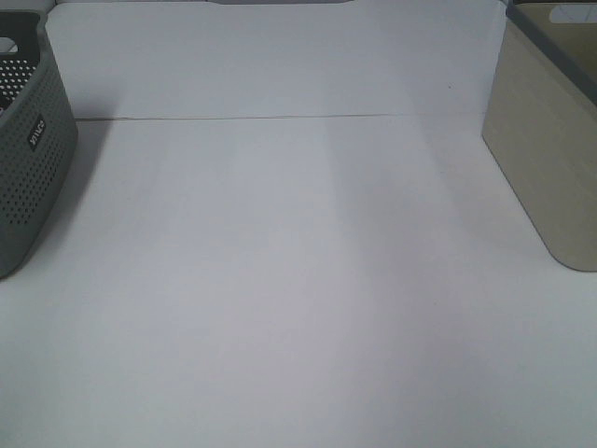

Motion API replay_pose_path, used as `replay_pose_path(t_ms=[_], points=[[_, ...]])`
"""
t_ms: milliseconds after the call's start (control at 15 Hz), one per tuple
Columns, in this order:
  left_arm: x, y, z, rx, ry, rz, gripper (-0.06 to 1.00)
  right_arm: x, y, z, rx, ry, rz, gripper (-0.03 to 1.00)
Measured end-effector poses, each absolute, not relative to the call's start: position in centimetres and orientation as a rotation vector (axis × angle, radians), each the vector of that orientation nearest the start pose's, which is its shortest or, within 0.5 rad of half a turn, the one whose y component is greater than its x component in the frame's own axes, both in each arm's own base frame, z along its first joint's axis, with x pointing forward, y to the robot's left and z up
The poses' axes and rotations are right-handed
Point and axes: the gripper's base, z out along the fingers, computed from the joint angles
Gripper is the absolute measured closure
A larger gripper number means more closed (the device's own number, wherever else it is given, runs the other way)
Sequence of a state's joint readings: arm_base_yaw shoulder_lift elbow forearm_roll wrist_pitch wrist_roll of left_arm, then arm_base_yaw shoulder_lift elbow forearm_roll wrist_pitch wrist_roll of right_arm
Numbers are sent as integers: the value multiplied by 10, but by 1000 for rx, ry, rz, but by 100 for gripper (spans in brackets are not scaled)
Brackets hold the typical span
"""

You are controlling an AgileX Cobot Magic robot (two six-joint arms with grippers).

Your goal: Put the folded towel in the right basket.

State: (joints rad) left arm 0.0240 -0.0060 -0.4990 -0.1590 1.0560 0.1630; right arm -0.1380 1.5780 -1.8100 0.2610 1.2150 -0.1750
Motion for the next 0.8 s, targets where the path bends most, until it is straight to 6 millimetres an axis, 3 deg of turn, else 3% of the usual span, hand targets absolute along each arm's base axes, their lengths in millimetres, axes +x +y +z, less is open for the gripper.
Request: replay_pose_path(t_ms=[267,400,800], points=[[-6,-13,278,148,2020,-72,94,254,-18,396,-27,2579,160,11],[-6,-13,278,148,2020,-72,94,206,-13,368,-25,2643,146,11],[-6,-13,278,148,2020,-72,94,98,2,325,-35,2579,125,11]])
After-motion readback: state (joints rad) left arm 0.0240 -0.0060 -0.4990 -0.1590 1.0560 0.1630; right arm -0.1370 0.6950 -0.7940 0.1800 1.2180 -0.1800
